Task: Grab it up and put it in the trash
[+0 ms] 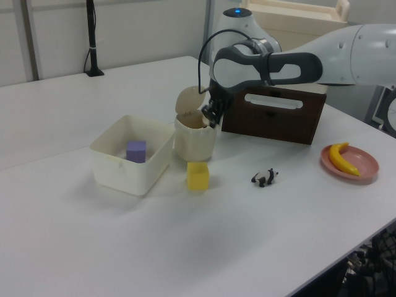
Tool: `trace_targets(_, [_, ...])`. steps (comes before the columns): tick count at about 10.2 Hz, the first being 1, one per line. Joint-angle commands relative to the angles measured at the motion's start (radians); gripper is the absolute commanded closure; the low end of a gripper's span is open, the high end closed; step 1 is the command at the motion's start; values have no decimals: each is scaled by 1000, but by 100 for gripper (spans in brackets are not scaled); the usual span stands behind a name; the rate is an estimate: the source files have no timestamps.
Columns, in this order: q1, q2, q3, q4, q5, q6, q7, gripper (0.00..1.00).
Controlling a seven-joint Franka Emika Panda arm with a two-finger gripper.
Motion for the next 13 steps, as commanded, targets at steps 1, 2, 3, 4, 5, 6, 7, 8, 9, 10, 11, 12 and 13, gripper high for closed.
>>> trace_targets(1, [-24, 68, -10, 16, -13, 266, -4, 80])
trace_targets(2, [-28, 79, -11, 16, -14, 349, -4, 78])
trace_targets(3, [-38, 93, -10, 16, -14, 388, -4, 69])
trace_targets(4, [-38, 93, -10, 15, -13, 391, -4, 44])
trace_targets(5, [-38, 93, -10, 15, -13, 391, -4, 26])
trace_targets(6, [-38, 91, -10, 12, -16, 390, -5, 24])
trace_targets(7, [-38, 87, -10, 7, -14, 385, -5, 6])
trace_targets(8, [-38, 78, -10, -1, -16, 368, -5, 0])
trace_targets(9, [-38, 50, -10, -17, -13, 323, -4, 0])
trace_targets(10, [-36, 3, -10, -30, -10, 199, -4, 0])
trace_targets(11, [-32, -43, -8, -31, -5, 39, -1, 0])
trace_targets(12, [-29, -110, -8, -39, 1, -121, -1, 0])
trace_targets(13, [-36, -152, -8, -44, 28, -180, 1, 0])
